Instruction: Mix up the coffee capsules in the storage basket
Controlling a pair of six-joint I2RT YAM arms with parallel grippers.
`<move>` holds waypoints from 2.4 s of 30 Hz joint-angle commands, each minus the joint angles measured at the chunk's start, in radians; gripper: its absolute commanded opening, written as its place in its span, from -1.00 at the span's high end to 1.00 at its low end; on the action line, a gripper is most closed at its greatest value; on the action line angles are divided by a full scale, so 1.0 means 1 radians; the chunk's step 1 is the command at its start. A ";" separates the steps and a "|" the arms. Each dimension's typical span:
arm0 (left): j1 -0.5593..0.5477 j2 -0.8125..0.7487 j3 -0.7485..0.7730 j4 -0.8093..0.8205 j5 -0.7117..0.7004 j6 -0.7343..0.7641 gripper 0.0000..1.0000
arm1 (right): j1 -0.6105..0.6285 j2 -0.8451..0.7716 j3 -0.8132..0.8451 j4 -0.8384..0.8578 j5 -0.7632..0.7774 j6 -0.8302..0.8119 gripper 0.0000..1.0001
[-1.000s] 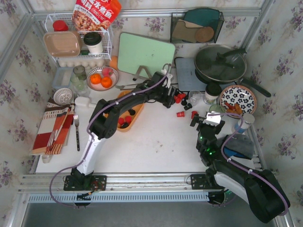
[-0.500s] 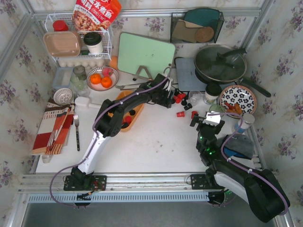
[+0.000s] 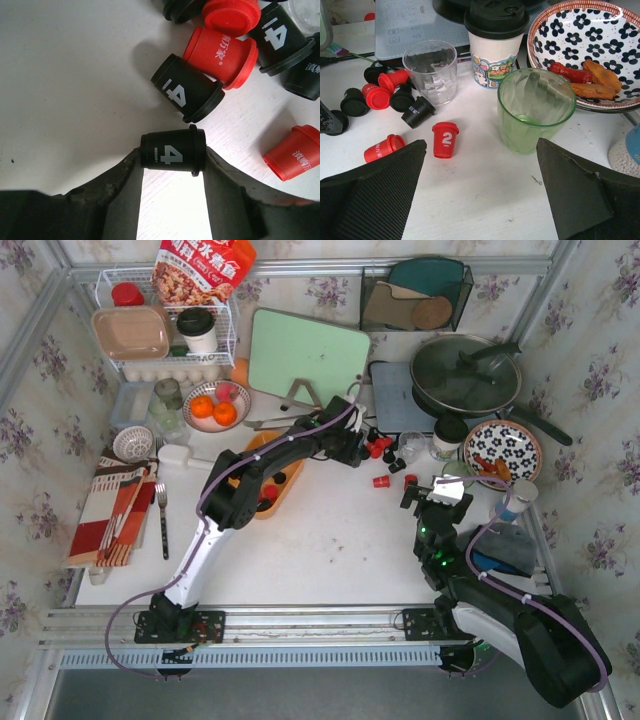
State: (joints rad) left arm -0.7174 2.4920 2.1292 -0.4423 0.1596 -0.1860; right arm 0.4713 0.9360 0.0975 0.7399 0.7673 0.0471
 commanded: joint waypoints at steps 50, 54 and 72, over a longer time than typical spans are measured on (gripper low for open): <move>0.178 -0.652 -0.817 0.260 -0.474 -0.187 -0.37 | 0.000 0.059 0.024 0.019 -0.005 0.008 -1.00; 0.178 -0.692 -0.878 0.349 -0.437 -0.182 -0.97 | 0.000 0.059 0.024 0.020 -0.004 0.008 -1.00; 0.052 -0.700 -0.776 0.328 -0.490 -0.056 -0.99 | 0.000 0.059 0.027 0.017 -0.006 0.008 -1.00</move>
State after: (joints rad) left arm -0.6235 1.7809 1.3094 -0.1066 -0.2764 -0.3168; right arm 0.4713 0.9943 0.1123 0.7349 0.7597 0.0471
